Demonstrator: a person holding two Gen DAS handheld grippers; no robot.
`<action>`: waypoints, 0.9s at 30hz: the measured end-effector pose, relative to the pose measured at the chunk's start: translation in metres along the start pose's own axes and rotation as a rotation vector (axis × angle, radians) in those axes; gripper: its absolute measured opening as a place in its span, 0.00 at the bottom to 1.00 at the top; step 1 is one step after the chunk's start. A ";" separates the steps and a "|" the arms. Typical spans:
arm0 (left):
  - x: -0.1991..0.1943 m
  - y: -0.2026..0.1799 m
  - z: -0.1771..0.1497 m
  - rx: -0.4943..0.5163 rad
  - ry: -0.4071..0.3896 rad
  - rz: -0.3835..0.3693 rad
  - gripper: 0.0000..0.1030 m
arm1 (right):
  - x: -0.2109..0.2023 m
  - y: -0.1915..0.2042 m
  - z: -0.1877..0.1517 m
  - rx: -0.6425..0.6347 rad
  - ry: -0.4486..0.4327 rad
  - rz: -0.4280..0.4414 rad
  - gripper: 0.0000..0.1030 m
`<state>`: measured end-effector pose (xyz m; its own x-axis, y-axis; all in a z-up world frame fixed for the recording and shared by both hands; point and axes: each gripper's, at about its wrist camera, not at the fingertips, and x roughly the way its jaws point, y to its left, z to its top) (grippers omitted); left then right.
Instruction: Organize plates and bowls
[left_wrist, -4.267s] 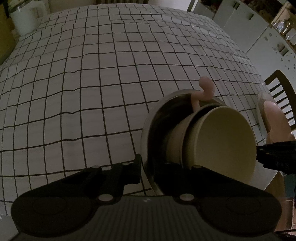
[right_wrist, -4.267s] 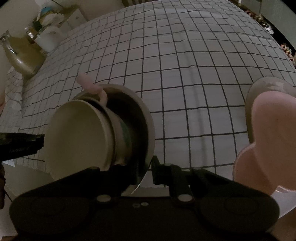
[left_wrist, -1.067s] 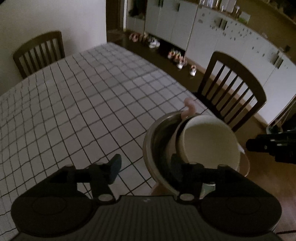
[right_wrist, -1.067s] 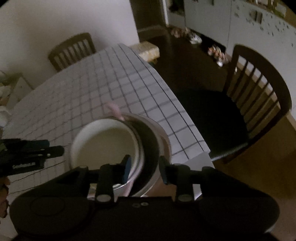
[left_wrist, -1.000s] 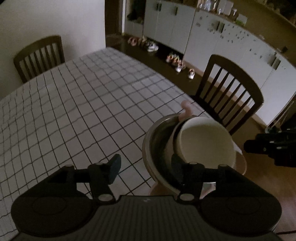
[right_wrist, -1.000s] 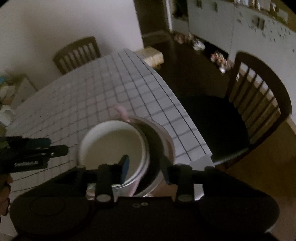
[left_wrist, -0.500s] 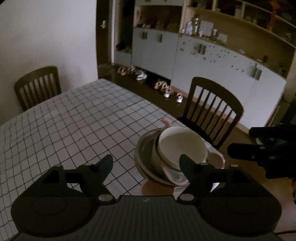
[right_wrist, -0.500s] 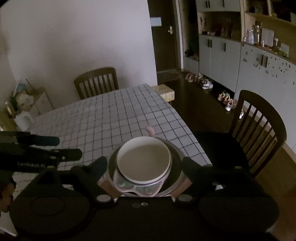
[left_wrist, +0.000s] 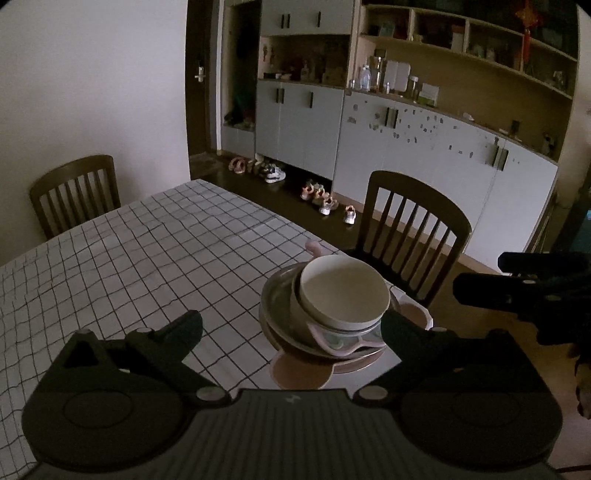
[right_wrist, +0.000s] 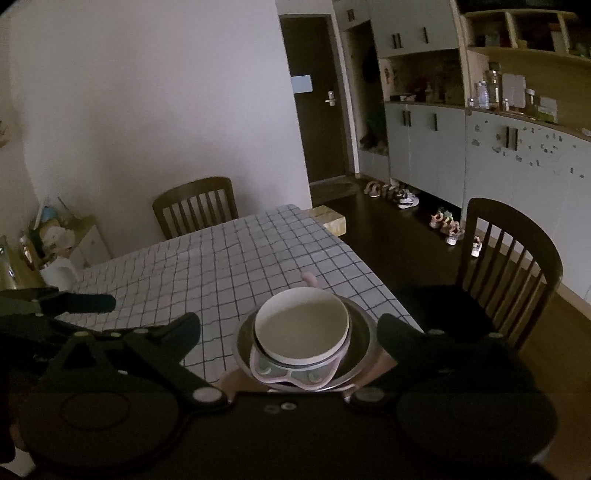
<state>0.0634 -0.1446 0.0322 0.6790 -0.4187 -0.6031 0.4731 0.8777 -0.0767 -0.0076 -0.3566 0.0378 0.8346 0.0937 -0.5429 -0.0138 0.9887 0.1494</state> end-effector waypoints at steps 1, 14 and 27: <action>-0.002 -0.001 -0.001 0.006 -0.004 0.000 1.00 | -0.001 0.000 -0.001 0.006 -0.002 0.000 1.00; -0.015 -0.003 -0.008 0.007 -0.017 -0.010 1.00 | -0.008 0.005 -0.011 0.023 0.007 -0.004 1.00; -0.019 -0.007 -0.014 0.007 -0.009 -0.023 1.00 | -0.012 0.005 -0.018 0.048 0.030 -0.014 1.00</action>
<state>0.0393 -0.1396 0.0334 0.6731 -0.4407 -0.5940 0.4925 0.8662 -0.0845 -0.0278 -0.3509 0.0306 0.8178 0.0840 -0.5694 0.0249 0.9832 0.1807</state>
